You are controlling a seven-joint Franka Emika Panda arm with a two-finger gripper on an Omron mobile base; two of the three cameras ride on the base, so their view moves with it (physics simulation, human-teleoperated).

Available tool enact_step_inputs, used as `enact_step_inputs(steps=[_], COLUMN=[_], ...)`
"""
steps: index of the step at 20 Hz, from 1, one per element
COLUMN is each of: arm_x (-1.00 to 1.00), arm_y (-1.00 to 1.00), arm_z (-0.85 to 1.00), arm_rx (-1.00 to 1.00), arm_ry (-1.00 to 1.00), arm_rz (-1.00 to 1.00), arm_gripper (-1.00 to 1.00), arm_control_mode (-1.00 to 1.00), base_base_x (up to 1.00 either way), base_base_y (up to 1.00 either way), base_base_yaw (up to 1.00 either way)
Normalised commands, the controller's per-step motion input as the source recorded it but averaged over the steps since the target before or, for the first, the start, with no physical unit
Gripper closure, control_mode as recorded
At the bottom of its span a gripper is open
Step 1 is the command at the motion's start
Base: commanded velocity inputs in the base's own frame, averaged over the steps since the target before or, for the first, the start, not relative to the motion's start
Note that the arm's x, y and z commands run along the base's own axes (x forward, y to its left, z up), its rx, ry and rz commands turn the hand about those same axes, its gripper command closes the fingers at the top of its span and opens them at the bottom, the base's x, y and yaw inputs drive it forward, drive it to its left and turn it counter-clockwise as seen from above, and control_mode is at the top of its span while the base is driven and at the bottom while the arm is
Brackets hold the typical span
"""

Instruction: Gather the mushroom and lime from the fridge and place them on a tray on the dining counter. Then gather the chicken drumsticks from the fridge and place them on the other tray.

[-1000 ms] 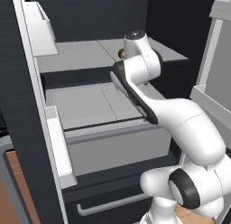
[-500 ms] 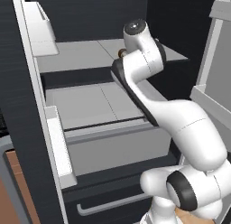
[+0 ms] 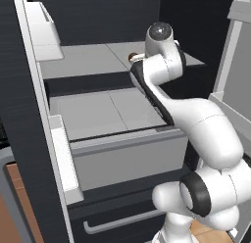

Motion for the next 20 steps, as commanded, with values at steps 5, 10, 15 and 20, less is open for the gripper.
enact_step_inputs(steps=[5, 10, 15, 20], arm_x=[0.89, 0.71, 0.58, 0.59], arm_y=[-0.22, -0.18, -0.03, 0.00], arm_z=[0.15, 0.05, 0.00, 0.00], arm_rx=[0.18, 0.12, 0.02, 0.00], arm_ry=[0.00, 0.00, 0.04, 0.07], arm_rz=[0.00, 0.00, 0.00, 0.00], arm_gripper=[-1.00, -1.00, -1.00, -1.00], arm_control_mode=[-1.00, -1.00, -1.00, -1.00], base_base_x=[0.00, 0.00, 0.00, 0.00], base_base_y=[0.00, 0.00, 0.00, 0.00], base_base_yaw=[0.00, 0.00, 0.00, 0.00])
